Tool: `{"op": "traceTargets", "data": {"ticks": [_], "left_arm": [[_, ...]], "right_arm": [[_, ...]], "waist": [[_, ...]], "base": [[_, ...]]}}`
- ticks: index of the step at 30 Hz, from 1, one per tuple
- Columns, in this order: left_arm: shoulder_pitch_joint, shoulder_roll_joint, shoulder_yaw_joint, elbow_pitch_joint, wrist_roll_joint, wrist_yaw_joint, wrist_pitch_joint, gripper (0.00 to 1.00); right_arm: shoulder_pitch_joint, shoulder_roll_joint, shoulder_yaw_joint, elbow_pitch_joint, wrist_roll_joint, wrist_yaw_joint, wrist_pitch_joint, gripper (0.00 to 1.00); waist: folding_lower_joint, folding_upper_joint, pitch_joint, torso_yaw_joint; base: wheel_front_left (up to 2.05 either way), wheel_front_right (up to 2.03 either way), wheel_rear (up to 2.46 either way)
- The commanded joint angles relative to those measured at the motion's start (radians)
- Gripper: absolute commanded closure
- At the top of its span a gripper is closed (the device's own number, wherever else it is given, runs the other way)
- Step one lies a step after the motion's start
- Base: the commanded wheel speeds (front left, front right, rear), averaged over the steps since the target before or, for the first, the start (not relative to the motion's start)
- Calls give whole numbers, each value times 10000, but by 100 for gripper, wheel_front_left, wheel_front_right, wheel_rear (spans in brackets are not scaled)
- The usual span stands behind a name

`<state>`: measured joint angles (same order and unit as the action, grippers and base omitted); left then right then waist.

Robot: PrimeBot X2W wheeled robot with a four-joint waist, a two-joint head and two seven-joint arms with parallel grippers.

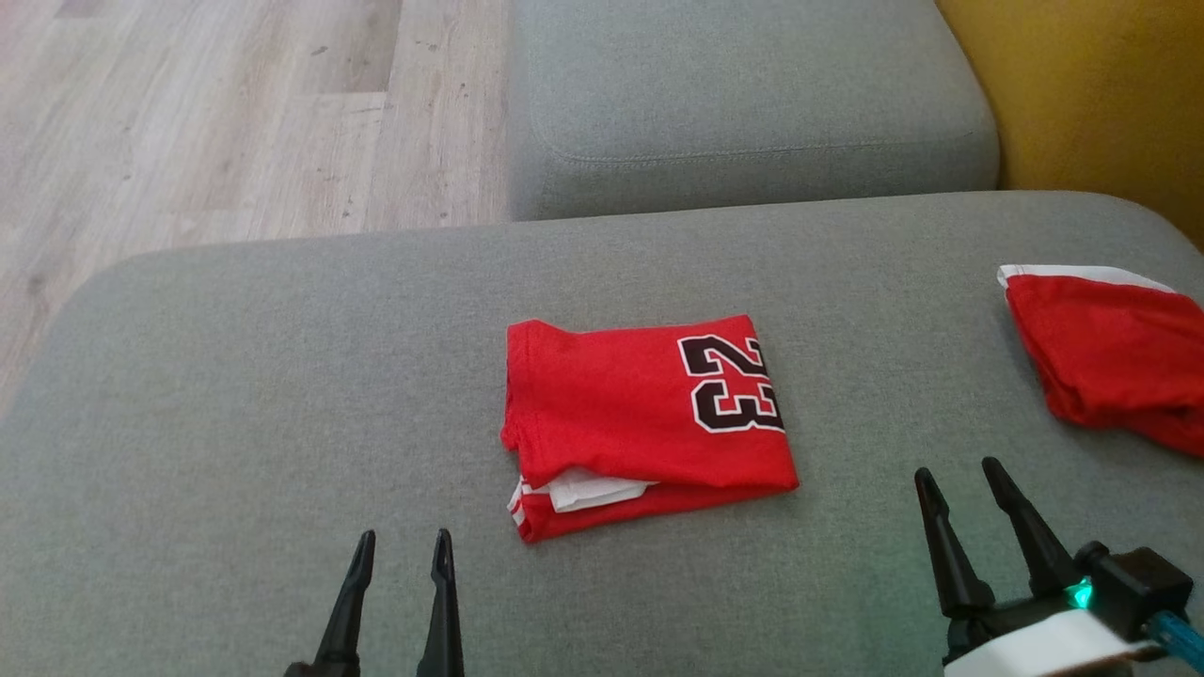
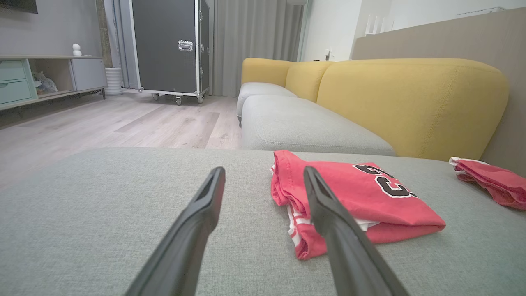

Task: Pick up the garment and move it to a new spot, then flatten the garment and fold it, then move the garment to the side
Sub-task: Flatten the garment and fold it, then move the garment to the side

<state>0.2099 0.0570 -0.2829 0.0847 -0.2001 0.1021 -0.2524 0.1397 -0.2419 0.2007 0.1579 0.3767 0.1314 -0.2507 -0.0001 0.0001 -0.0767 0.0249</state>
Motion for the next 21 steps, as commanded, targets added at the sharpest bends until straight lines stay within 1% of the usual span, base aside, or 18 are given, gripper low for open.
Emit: {"op": "traceTargets", "data": {"ticks": [1, 21], "left_arm": [[-333, -67, 398, -282, 104, -19, -93, 0], [-294, -68, 365, -288, 206, 54, -93, 0]], "right_arm": [[-247, -134, 123, -307, -120, -7, -110, 0], [-278, 13, -76, -44, -106, -7, -110, 0]], "waist": [[1, -1, -9, 5], [1, -1, -9, 146]], "base": [[0, 0, 0], [0, 0, 0]]}}
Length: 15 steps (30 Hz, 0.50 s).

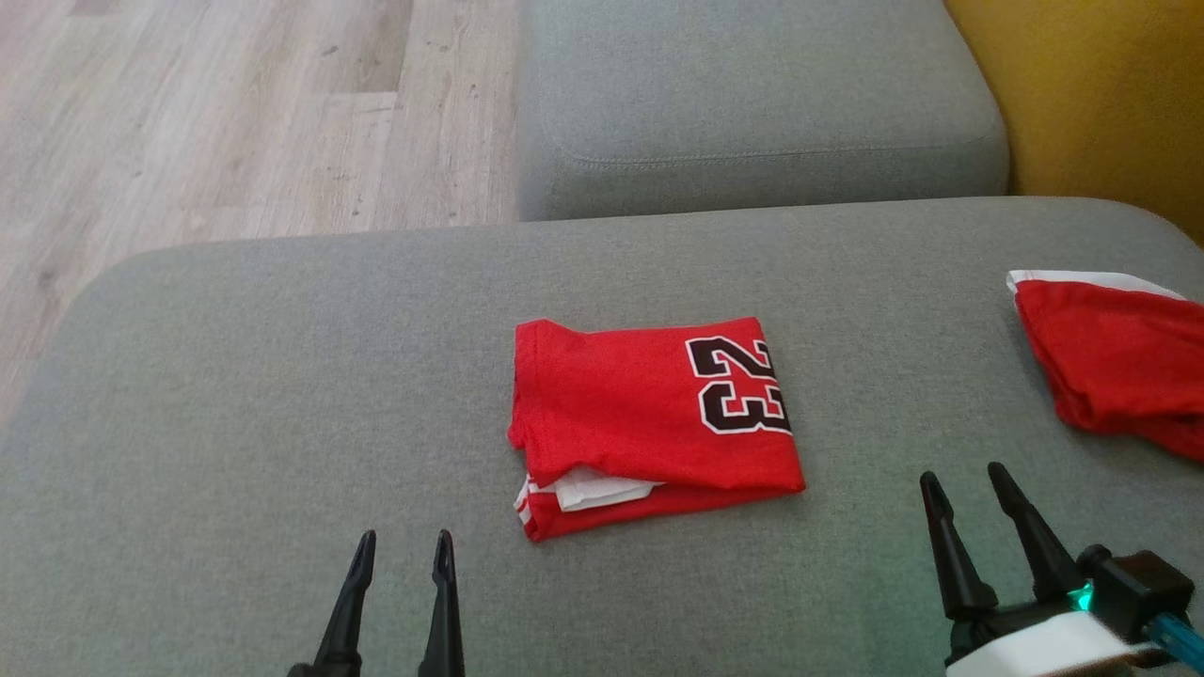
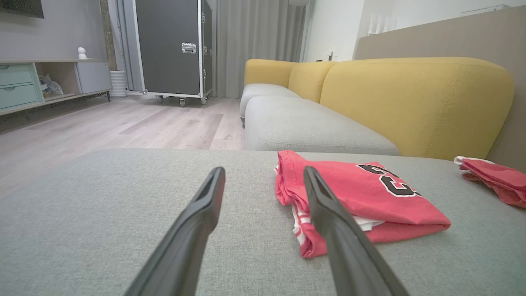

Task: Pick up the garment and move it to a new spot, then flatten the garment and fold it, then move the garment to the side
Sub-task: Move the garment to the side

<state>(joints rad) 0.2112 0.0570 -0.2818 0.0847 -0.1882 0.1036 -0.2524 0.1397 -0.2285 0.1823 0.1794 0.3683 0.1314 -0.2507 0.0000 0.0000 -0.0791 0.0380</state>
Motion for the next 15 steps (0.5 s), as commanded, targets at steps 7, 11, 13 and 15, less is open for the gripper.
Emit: {"op": "traceTargets", "data": {"ticks": [7, 11, 13, 15], "left_arm": [[-380, -68, 266, -363, 117, 80, -93, 0], [-457, -68, 180, -456, 173, 134, -93, 0], [-517, -68, 94, -486, 196, 180, -93, 0], [-579, -68, 26, -479, 183, 218, -93, 0]], "right_arm": [[-432, -238, 72, -106, 127, -7, -110, 0], [-830, -437, 311, 247, 480, -7, -110, 0], [-1105, -592, 498, 539, 710, -7, -110, 0], [-1447, -810, 788, 905, 901, -7, -73, 0]], "waist": [[0, 0, 270, 273], [0, 0, 559, 424], [0, 0, 714, 519], [0, 0, 895, 604]], "base": [[0, 0, 0], [0, 0, 0], [0, 0, 0], [0, 0, 0]]}}
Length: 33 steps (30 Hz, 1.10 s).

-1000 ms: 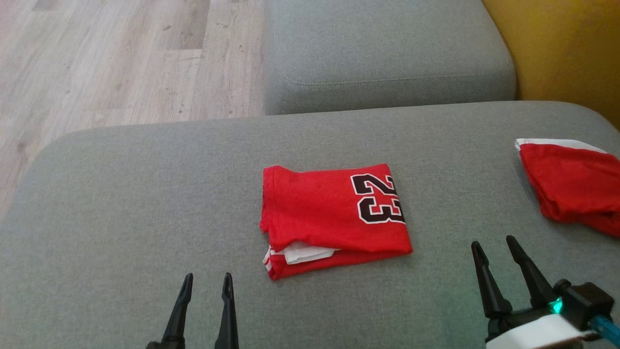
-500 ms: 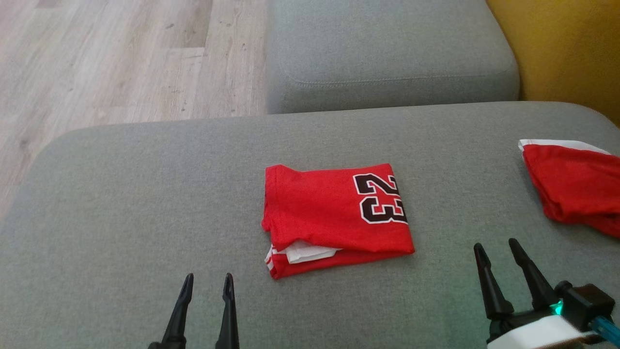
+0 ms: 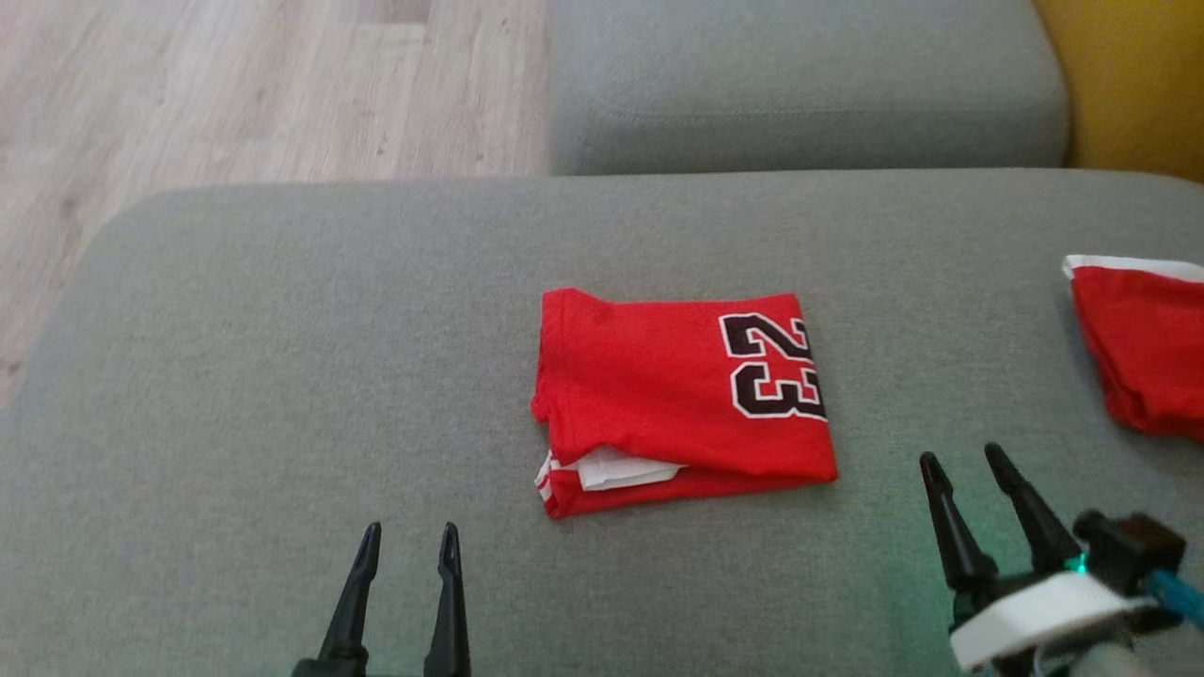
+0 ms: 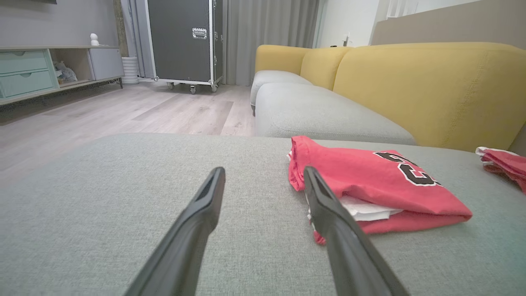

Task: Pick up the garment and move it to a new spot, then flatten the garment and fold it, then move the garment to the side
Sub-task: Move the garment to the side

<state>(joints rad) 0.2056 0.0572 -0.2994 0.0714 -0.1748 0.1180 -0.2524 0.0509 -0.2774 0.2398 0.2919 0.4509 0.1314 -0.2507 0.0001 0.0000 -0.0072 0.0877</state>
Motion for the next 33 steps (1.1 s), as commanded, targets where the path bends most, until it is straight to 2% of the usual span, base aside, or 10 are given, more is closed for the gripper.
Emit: {"op": "traceTargets", "data": {"ticks": [1, 6, 12, 17, 22, 23, 24, 26, 30, 33], "left_arm": [[-572, -70, 171, -352, 47, 93, -93, 0], [-862, -70, 18, -361, 100, 189, -93, 0], [-1379, -70, -204, -388, 120, 310, -93, 0], [-1659, -70, -368, -370, 86, 385, -93, 0], [-1821, -70, -503, -379, 18, 502, -93, 0], [-1849, -70, -534, -378, 9, 516, -93, 0], [-1875, -70, -564, -374, 3, 530, -93, 0], [-1915, -70, -616, -363, -10, 569, -93, 0], [-1974, -70, -656, -335, -30, 645, -93, 0], [-1971, -70, -628, -374, -41, 736, -93, 0]], "right_arm": [[-780, -427, 323, -69, 174, -7, -10, 0], [-1756, -717, 654, 558, 783, -7, 519, 0], [-3040, -919, 1121, 1417, 1989, -7, 1679, 0], [-3823, -924, 1498, 2119, 3138, -7, 2780, 0], [-4335, -736, 1944, 2428, 4219, -7, 3429, 0], [-4398, -673, 2024, 2470, 4441, -7, 3524, 12], [-4451, -628, 2114, 2505, 4634, -7, 3610, 45], [-4534, -569, 2207, 2633, 4978, -7, 3707, 100], [-4682, -542, 2391, 2772, 5389, -7, 3737, 100], [-4800, -754, 2464, 2670, 5491, -7, 3541, 100]], "waist": [[-1, 0, 305, 147], [-1, 0, 806, 325], [-1, 0, 1376, 644], [-1, 0, 1670, 859], [-1, 0, 1870, 984], [-1, 0, 1900, 1010], [-1, 0, 1921, 1031], [-1, 0, 1955, 1060], [-1, 0, 1973, 1051], [-1, 0, 2010, 904]], "base": [[0, 0, 0], [0, 0, 0], [0, 0, 0], [0, 0, 0], [0, 0, 0], [0, 0, 0], [0, 0, 0], [0, 0, 0], [0, 0, 0], [0, 0, 0]]}}
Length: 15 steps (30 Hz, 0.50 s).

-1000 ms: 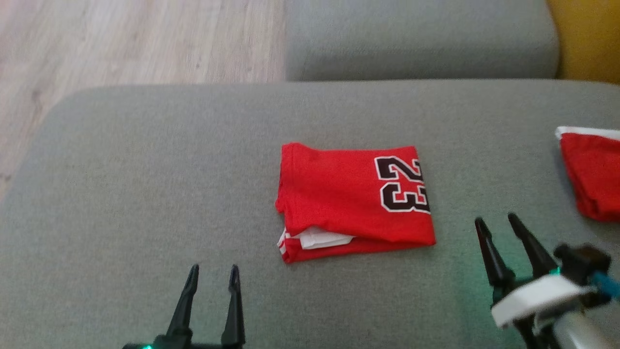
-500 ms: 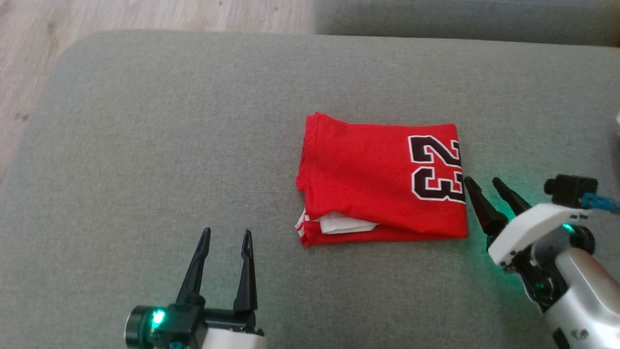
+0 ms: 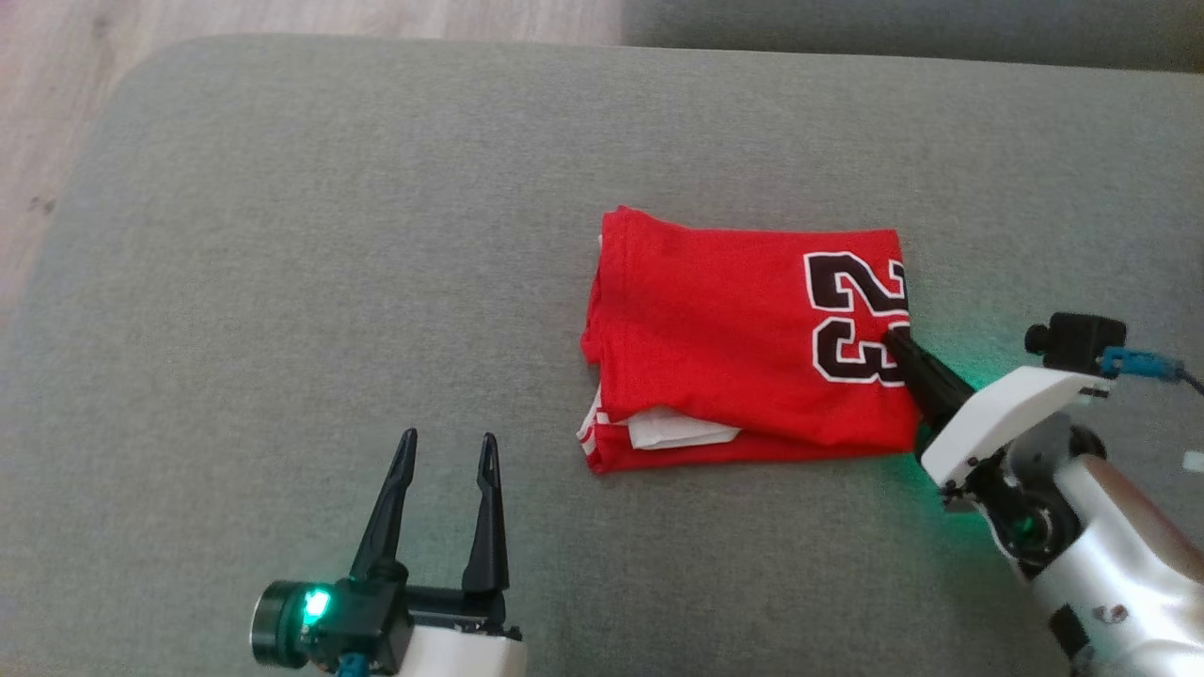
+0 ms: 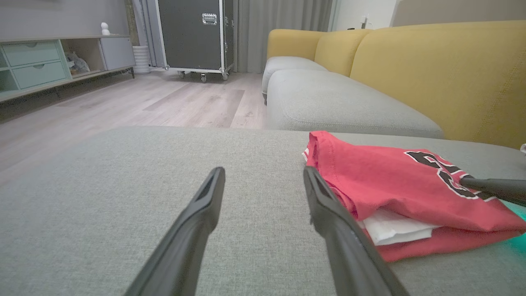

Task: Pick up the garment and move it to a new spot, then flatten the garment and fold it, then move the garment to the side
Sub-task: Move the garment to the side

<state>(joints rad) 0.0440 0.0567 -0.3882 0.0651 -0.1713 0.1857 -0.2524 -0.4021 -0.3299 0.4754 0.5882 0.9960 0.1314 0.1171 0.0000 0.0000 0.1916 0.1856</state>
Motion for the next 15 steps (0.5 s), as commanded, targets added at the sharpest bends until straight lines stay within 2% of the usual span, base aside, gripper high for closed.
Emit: {"op": "traceTargets", "data": {"ticks": [1, 4, 9, 15], "left_arm": [[-352, -64, 269, -328, -93, 64, -93, 0], [-395, -64, 286, -397, -121, 61, -93, 0], [-587, -64, 505, -688, -190, 335, -93, 0], [-892, -64, 709, -885, -581, 157, -93, 0]], "right_arm": [[-311, -357, 159, -348, 1, -7, -196, 100], [-438, -892, 343, -587, -198, -7, -283, 100], [-752, -2141, 436, -1225, -600, -7, -187, 100], [-1155, -3694, 30, -2121, -950, -7, 197, 100]], "waist": [[0, 0, 51, -158], [0, 0, 188, -469], [0, 0, 570, -1242], [0, 0, 1058, -2148]], "base": [[0, 0, 0], [0, 0, 0], [0, 0, 0], [0, 0, 0]]}}
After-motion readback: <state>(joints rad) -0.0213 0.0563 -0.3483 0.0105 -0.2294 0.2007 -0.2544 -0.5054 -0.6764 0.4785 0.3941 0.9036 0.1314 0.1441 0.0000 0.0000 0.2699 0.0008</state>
